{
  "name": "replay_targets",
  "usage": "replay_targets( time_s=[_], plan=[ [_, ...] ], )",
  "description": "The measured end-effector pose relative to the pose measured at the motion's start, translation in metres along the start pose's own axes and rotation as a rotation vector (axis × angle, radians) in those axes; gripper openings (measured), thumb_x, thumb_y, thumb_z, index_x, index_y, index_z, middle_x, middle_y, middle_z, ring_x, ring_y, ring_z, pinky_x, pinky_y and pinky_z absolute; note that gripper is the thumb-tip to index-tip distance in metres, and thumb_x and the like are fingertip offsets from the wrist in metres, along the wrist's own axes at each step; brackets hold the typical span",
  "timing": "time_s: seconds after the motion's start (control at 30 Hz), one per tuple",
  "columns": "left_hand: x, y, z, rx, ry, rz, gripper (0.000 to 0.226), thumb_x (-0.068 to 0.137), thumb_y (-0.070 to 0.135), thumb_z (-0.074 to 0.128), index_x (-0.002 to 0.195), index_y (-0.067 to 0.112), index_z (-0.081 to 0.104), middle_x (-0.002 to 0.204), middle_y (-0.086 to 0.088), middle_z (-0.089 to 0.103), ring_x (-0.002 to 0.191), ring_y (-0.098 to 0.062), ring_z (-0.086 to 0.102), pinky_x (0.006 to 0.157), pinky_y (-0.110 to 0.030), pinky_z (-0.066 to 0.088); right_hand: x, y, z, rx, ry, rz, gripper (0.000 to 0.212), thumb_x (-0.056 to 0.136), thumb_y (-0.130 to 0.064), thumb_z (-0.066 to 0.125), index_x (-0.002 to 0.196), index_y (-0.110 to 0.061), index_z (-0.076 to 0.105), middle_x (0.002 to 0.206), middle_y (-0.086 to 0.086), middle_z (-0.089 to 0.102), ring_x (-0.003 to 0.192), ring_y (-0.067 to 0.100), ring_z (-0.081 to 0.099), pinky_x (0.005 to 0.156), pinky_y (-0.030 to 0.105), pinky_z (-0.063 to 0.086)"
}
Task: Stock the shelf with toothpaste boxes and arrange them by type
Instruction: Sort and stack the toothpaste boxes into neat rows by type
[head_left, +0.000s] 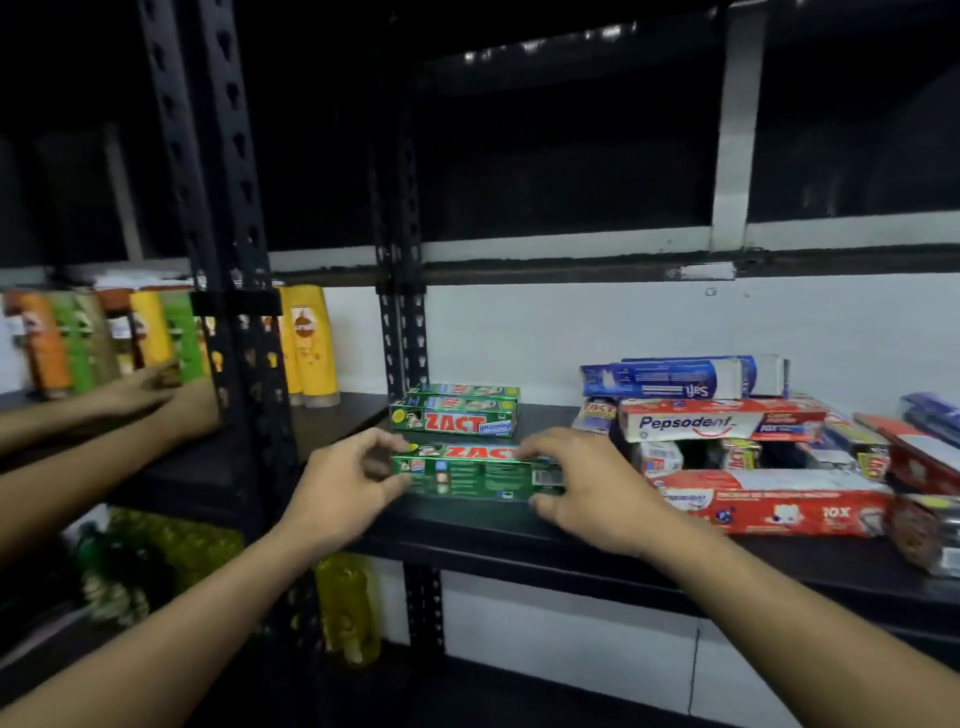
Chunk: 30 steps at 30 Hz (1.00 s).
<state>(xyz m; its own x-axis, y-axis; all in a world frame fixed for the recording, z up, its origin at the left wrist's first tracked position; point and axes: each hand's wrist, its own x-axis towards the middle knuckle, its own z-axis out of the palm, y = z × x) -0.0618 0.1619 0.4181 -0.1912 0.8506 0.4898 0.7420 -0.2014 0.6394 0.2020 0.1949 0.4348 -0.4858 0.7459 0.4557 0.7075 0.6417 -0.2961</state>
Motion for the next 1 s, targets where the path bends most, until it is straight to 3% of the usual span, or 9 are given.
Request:
replay_targets(
  time_s=[0.13,0.27,0.37,0.43,0.53,0.6,0.73,0.87,1.0],
  plan=[
    [-0.007,-0.004,0.0,0.029,0.065,0.081,0.028,0.08,0.028,0.08,0.1,0.035,0.062,0.088,0.01,0.066,0.071,-0.003,0.063,0.071,-0.03,0.054,-0.009,0.004,0.005,0.152,0.175,0.06,0.028,0.082,-0.024,0.071,0.109,-0.029,0.068,0.106,-0.016,0.065,0.104,0.004,0.058,0.09,0.019,0.041],
    [-0.011,0.001,0.005,-0.036,0.08,0.112,0.025,0.088,0.049,0.067,0.108,0.034,0.066,0.102,0.015,0.058,0.08,-0.002,0.06,0.07,-0.009,0.043,-0.017,0.011,0.015,0.113,0.195,0.125,0.04,0.087,-0.037,0.068,0.125,-0.027,0.061,0.125,-0.008,0.056,0.117,0.009,0.052,0.099,0.022,0.036],
    [-0.01,0.001,0.007,-0.043,0.085,0.085,0.017,0.09,0.045,0.065,0.099,0.033,0.071,0.101,0.013,0.057,0.08,0.005,0.057,0.067,-0.005,0.039,-0.016,0.013,0.019,0.16,0.142,0.229,0.05,0.093,-0.048,0.056,0.135,-0.022,0.055,0.134,-0.002,0.055,0.123,0.014,0.05,0.099,0.025,0.036],
    [-0.009,0.002,0.008,-0.081,0.123,0.044,0.01,0.088,0.039,0.069,0.095,0.032,0.073,0.101,0.012,0.059,0.078,0.006,0.057,0.065,-0.007,0.038,-0.013,0.012,0.02,0.2,0.166,0.244,0.044,0.097,-0.044,0.052,0.132,-0.019,0.058,0.131,-0.002,0.059,0.115,0.014,0.055,0.093,0.024,0.039],
    [-0.011,0.003,0.009,-0.141,0.183,0.035,0.009,0.086,0.028,0.073,0.095,0.029,0.072,0.102,0.011,0.06,0.08,0.005,0.059,0.064,-0.005,0.04,-0.011,0.016,0.018,0.375,0.213,0.282,0.03,0.092,-0.034,0.063,0.12,-0.025,0.064,0.109,-0.009,0.067,0.093,0.01,0.063,0.081,0.024,0.048],
    [-0.015,0.0,0.01,-0.129,0.157,0.11,0.015,0.085,0.017,0.074,0.096,0.024,0.068,0.103,0.01,0.058,0.088,0.007,0.059,0.068,-0.003,0.045,-0.014,0.02,0.019,0.481,0.224,0.267,0.029,0.083,-0.023,0.075,0.11,-0.028,0.066,0.109,-0.01,0.067,0.098,0.009,0.065,0.089,0.03,0.054],
    [-0.021,-0.011,0.016,0.016,0.081,0.249,0.025,0.084,0.008,0.072,0.097,0.025,0.059,0.106,0.014,0.051,0.102,0.003,0.055,0.083,-0.011,0.052,-0.017,0.025,0.024,0.37,0.191,0.216,0.033,0.073,-0.018,0.082,0.098,-0.031,0.065,0.114,-0.013,0.058,0.102,0.007,0.061,0.094,0.032,0.052],
    [-0.021,-0.011,0.02,-0.049,0.141,0.221,0.022,0.082,0.007,0.073,0.093,0.021,0.062,0.102,0.013,0.052,0.097,0.006,0.055,0.078,-0.011,0.054,-0.013,0.028,0.022,0.528,0.151,0.331,0.047,0.071,-0.014,0.083,0.11,-0.027,0.06,0.11,-0.009,0.067,0.097,0.005,0.067,0.091,0.034,0.055],
    [-0.02,-0.011,0.022,-0.09,0.159,0.205,0.016,0.084,0.011,0.075,0.09,0.021,0.063,0.1,0.011,0.054,0.092,0.004,0.058,0.075,-0.01,0.053,-0.012,0.029,0.024,0.542,0.161,0.356,0.051,0.073,-0.011,0.081,0.117,-0.022,0.057,0.106,-0.008,0.069,0.097,0.003,0.065,0.091,0.026,0.053]
  ],
)
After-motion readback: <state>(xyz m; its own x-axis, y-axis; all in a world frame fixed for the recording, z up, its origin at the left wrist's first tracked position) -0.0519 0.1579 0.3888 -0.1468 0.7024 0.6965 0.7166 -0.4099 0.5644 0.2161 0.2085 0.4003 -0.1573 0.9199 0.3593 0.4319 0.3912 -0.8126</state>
